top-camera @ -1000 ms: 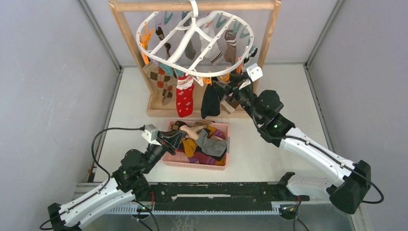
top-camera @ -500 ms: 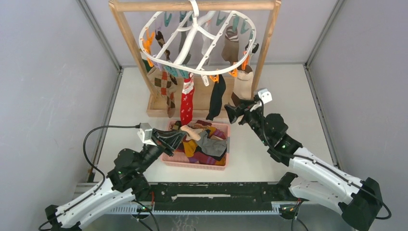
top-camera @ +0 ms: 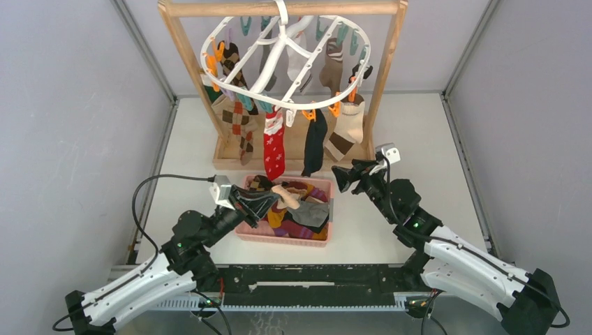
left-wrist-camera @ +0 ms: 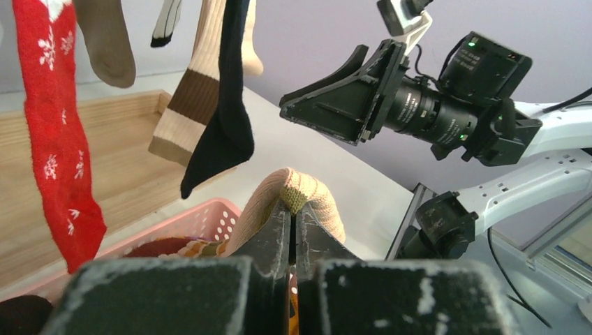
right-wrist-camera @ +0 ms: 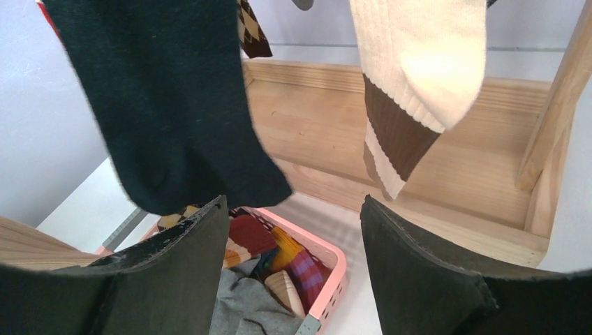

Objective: Remove the socks clipped to the hanger
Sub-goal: Place the sock in the bin.

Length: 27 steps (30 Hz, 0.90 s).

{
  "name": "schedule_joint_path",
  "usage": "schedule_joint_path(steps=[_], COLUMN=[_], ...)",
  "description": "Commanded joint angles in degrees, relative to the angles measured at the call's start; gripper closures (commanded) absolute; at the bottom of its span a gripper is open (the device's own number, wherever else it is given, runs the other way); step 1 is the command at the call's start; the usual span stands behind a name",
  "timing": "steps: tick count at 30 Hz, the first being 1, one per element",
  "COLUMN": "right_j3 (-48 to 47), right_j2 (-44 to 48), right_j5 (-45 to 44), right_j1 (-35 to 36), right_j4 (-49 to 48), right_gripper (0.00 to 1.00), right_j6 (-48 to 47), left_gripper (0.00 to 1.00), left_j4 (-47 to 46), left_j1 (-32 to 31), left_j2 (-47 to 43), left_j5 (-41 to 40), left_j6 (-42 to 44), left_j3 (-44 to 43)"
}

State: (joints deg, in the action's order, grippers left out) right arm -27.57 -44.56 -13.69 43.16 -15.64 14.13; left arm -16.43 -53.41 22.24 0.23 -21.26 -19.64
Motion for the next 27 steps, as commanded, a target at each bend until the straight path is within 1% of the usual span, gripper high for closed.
schedule_joint_path(steps=[1,8,11,17,22,23,24,25,27], right_j3=[1.4,3.3,3.8,4.9,6.2,6.6,6.8,7.0,7.2], right_j2=[2.5,4.8,5.0,4.2,4.5,4.6,4.8,4.9,5.0], right_j5=[-0.6,0.2,0.2,0.6,0.8,0.9,0.9,0.9,1.2], right_j1=[-0.1,0.3,0.7,1.2,2.9,3.3,3.6,4.1,5.1], right_j4=[-1.7,-2.0,-2.3,-3.9,-4.8,-5.1,-5.3,-5.3,-5.4], right_gripper=[0.24,0.24,0.24,0.24,0.24,0.24,0.24,0.24,0.24], right_j6=[1.6,1.7,1.5,1.5,0.9,0.7,0.7,0.6,0.3], left_gripper=[1.0,0.98,0.98,0.97,0.94,0.92,0.88,0.76,0.59], left_j4=[-4.1,-5.2,-5.7,-12.3,-18.6,-19.4,-20.0,-20.7,-22.0], left_j1=[-0.2,-0.3,-0.3,-0.3,-0.3,-0.3,-0.2,-0.2,-0.2], left_j2=[2.7,9.7,13.7,23.2,32.2,33.6,35.0,36.2,38.4], left_j5=[0.0,-8.8,-14.1,-18.8,-21.1,-21.8,-22.4,-23.1,-23.6], left_j6=[-1.2,-0.5,-0.4,-0.5,-0.7,-0.7,-0.6,-0.6,-0.7], left_j3=[-1.0,3.0,4.3,7.0,8.1,8.1,8.1,8.2,8.3])
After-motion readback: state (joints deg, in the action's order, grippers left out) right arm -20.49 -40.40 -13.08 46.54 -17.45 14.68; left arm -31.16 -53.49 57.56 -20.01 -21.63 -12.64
